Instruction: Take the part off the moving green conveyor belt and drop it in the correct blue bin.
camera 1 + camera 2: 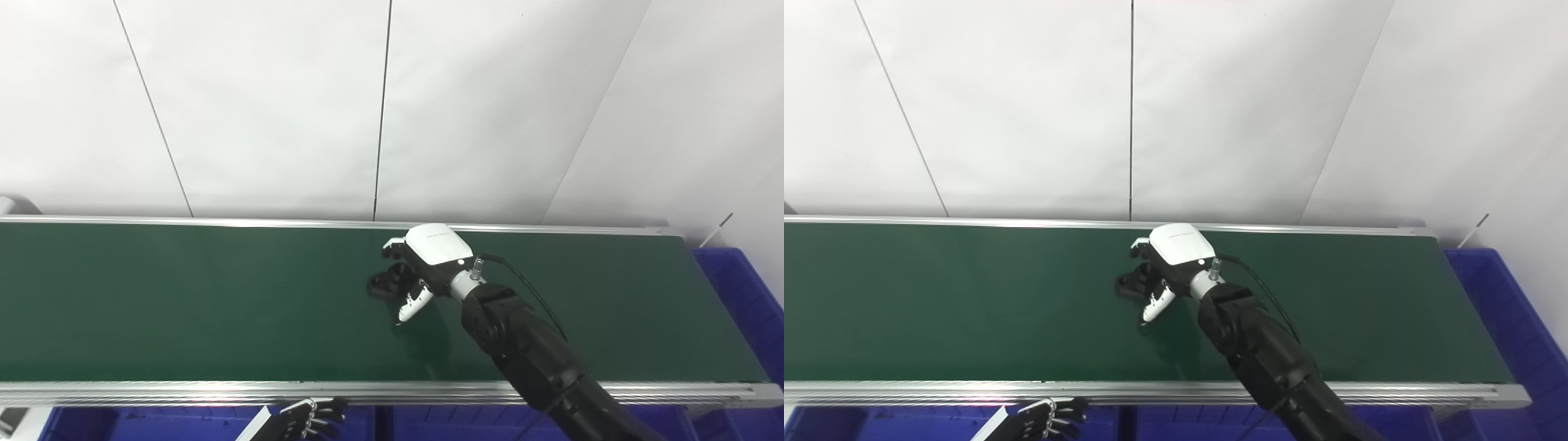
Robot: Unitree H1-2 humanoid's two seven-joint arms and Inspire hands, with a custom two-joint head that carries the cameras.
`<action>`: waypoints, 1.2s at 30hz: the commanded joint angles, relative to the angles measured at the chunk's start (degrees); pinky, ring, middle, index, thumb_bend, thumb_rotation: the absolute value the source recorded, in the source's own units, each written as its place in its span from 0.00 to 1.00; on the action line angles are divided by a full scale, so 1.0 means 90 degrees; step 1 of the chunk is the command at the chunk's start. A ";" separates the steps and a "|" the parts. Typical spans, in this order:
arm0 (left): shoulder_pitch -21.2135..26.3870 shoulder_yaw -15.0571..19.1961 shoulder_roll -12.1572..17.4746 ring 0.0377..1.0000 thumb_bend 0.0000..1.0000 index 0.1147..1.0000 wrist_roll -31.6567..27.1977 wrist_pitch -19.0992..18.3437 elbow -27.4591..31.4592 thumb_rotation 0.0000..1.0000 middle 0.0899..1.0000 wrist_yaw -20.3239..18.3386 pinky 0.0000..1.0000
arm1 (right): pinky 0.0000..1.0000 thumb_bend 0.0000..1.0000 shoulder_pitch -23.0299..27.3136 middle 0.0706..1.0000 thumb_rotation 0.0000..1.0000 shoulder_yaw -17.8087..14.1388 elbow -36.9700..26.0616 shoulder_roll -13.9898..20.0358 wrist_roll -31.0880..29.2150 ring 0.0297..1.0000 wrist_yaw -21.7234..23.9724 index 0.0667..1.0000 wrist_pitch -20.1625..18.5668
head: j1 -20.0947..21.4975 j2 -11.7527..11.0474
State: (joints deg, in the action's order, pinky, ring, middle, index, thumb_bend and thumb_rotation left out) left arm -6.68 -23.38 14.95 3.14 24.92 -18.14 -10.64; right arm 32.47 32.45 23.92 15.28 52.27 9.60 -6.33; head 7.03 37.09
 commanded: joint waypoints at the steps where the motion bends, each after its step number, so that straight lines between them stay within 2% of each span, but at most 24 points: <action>1: 0.0084 0.0008 -0.0015 0.66 0.84 0.74 -0.0005 0.0223 0.0108 0.19 0.73 0.0094 0.59 | 0.69 0.84 0.0396 0.73 0.22 0.0038 -0.0096 0.0127 0.0138 0.75 0.0066 0.74 0.0097 | -0.0004 0.0005; 4: 0.0069 0.0005 -0.0016 0.66 0.85 0.74 0.0026 0.0223 0.0121 0.21 0.73 0.0130 0.60 | 0.69 0.84 0.0487 0.72 0.19 0.0186 -0.0032 0.0233 0.0285 0.75 0.0239 0.73 0.0098 | -0.0010 0.0035; 6: 0.0058 0.0004 -0.0015 0.66 0.85 0.74 0.0019 0.0223 0.0147 0.21 0.72 0.0142 0.59 | 0.64 0.78 0.0560 0.67 0.13 0.0342 0.0000 0.0325 0.0481 0.69 0.0304 0.71 0.0095 | -0.0001 0.0060; 8: 0.0054 -0.0005 -0.0009 0.66 0.85 0.74 0.0017 0.0223 0.0173 0.21 0.72 0.0154 0.59 | 0.61 0.76 0.0610 0.64 0.11 0.0454 0.0021 0.0400 0.0616 0.66 0.0351 0.70 0.0076 | 0.0023 0.0068; 9: 0.0052 -0.0008 -0.0006 0.66 0.85 0.74 0.0021 0.0223 0.0185 0.21 0.72 0.0160 0.59 | 0.58 0.65 0.0628 0.54 0.06 0.0496 0.0027 0.0432 0.0651 0.62 0.0375 0.59 0.0066 | 0.0023 0.0068; 10: 0.0065 -0.0018 0.0000 0.65 0.85 0.74 0.0033 0.0223 0.0176 0.21 0.72 0.0175 0.59 | 0.56 0.58 0.0644 0.48 0.02 0.0541 0.0023 0.0483 0.0697 0.59 0.0412 0.52 0.0070 | 0.0023 0.0068; 11: 0.0074 -0.0027 0.0005 0.66 0.85 0.74 0.0042 0.0223 0.0167 0.21 0.73 0.0187 0.59 | 0.53 0.55 0.0655 0.47 0.01 0.0571 0.0019 0.0518 0.0727 0.57 0.0438 0.48 0.0073 | 0.0023 0.0068; 14: 0.0091 -0.0009 -0.0006 0.66 0.85 0.74 -0.0012 0.0223 0.0141 0.20 0.73 0.0138 0.59 | 0.49 0.53 0.0589 0.44 0.00 0.0586 0.0006 0.0601 0.0791 0.51 0.0237 0.46 0.0143 | 0.0011 0.0074; 15: 0.0091 -0.0009 -0.0005 0.67 0.85 0.74 -0.0015 0.0223 0.0144 0.20 0.73 0.0136 0.60 | 0.47 0.53 0.0568 0.41 0.00 0.0587 -0.0007 0.0613 0.0806 0.46 0.0203 0.47 0.0143 | 0.0011 0.0074; 16: 0.0093 -0.0015 0.0002 0.67 0.85 0.74 0.0002 0.0223 0.0156 0.21 0.73 0.0148 0.60 | 0.43 0.53 0.0554 0.38 0.00 0.0615 -0.0009 0.0624 0.0876 0.41 0.0149 0.48 0.0129 | 0.0008 0.0091; 17: 0.0100 -0.0026 0.0012 0.66 0.85 0.74 0.0027 0.0223 0.0158 0.21 0.73 0.0165 0.60 | 0.34 0.53 0.0537 0.40 0.00 0.0632 0.0001 0.0626 0.0923 0.33 0.0088 0.46 0.0124 | 0.0008 0.0091; 18: 0.0106 -0.0034 0.0020 0.66 0.85 0.74 0.0045 0.0223 0.0165 0.22 0.73 0.0180 0.60 | 0.32 0.53 0.0517 0.41 0.00 0.0658 -0.0002 0.0614 0.0998 0.32 0.0062 0.46 0.0071 | -0.0008 0.0104; 19: 0.0111 -0.0040 0.0025 0.66 0.84 0.74 0.0056 0.0223 0.0170 0.22 0.73 0.0191 0.59 | 0.18 0.53 0.0502 0.26 0.08 0.0672 -0.0005 0.0604 0.1050 0.19 0.0049 0.45 0.0033 | -0.0008 0.0104; 21: 0.0107 -0.0027 0.0018 0.66 0.84 0.75 0.0035 0.0223 0.0173 0.22 0.73 0.0177 0.59 | 0.10 0.52 0.0484 0.18 0.12 0.0743 -0.0007 0.0618 0.1219 0.12 0.0020 0.45 0.0009 | -0.0008 0.0104; 30: 0.0140 -0.0052 0.0004 0.67 0.85 0.74 0.0085 0.0223 0.0181 0.21 0.73 0.0265 0.59 | 0.07 0.52 0.0432 0.14 0.13 0.0784 -0.0102 0.0753 0.1518 0.10 0.0240 0.44 0.0058 | -0.0015 0.0168; 33: 0.0131 -0.0043 -0.0010 0.67 0.85 0.74 0.0078 0.0223 0.0208 0.21 0.73 0.0247 0.60 | 0.08 0.52 0.0311 0.15 0.13 0.0660 -0.0558 0.0860 0.1407 0.11 0.0353 0.44 0.0080 | -0.0027 0.0227; 36: 0.0118 -0.0044 -0.0022 0.67 0.85 0.74 0.0093 0.0223 0.0261 0.22 0.73 0.0268 0.60 | 0.08 0.52 0.0043 0.15 0.13 0.0305 -0.1425 0.0937 0.1146 0.11 0.0466 0.45 0.0021 | -0.0027 0.0257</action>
State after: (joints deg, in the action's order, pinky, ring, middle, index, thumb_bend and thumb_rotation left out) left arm -6.43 -23.83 14.95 4.01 24.91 -17.74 -9.24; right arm 31.88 37.26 15.71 23.12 63.60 13.72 -6.12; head 6.77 39.20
